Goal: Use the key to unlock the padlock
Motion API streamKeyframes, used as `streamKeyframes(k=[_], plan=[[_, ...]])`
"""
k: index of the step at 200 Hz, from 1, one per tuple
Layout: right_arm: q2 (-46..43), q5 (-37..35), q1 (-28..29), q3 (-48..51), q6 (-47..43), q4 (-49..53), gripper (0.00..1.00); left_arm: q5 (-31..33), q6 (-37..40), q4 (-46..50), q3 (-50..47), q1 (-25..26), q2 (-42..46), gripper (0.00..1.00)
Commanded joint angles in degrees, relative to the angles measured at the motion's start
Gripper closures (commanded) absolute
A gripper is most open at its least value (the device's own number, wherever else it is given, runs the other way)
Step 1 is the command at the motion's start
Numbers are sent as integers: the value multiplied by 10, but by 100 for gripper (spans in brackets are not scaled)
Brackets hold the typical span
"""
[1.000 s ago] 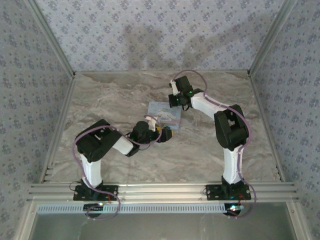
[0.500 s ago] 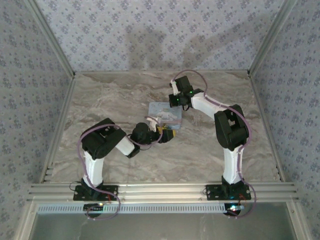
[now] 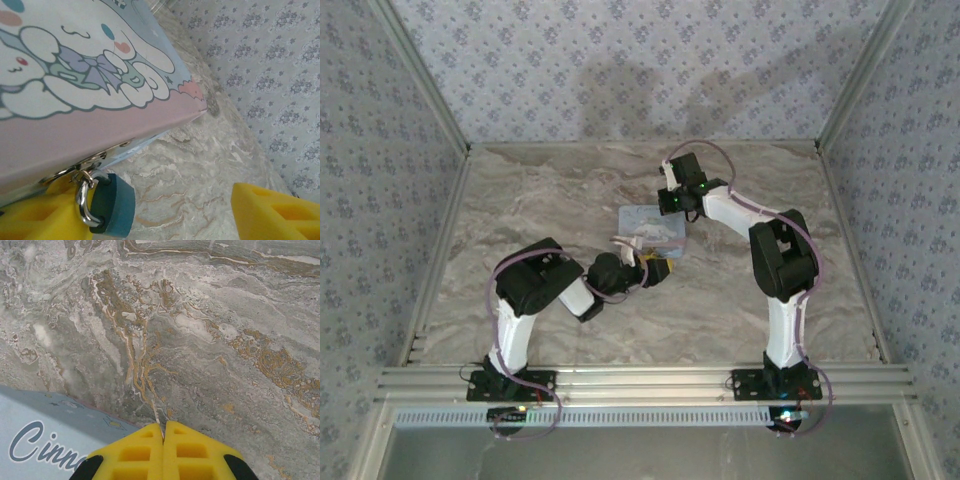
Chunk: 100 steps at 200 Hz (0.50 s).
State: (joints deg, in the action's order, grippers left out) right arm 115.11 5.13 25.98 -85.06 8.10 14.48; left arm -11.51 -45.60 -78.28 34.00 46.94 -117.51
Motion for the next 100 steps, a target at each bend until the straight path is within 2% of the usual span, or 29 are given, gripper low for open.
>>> streamKeyframes(k=[1, 31, 52, 72, 87, 100], plan=[[1, 9, 5, 23, 6, 54, 100, 15, -1, -23, 0, 2, -11, 33], [-1, 10, 4, 27, 5, 51, 100, 18, -2, -24, -13, -2, -12, 41], [-3, 9, 3, 30, 5, 50, 100, 15, -9, -23, -15, -7, -18, 52], [-5, 8, 3, 30, 5, 50, 100, 13, -17, -23, -14, -9, -27, 53], [-7, 8, 2, 30, 5, 50, 100, 7, -21, -22, -10, -11, -31, 62], [-8, 9, 1, 31, 5, 50, 100, 3, -28, -17, -7, -13, -34, 64]])
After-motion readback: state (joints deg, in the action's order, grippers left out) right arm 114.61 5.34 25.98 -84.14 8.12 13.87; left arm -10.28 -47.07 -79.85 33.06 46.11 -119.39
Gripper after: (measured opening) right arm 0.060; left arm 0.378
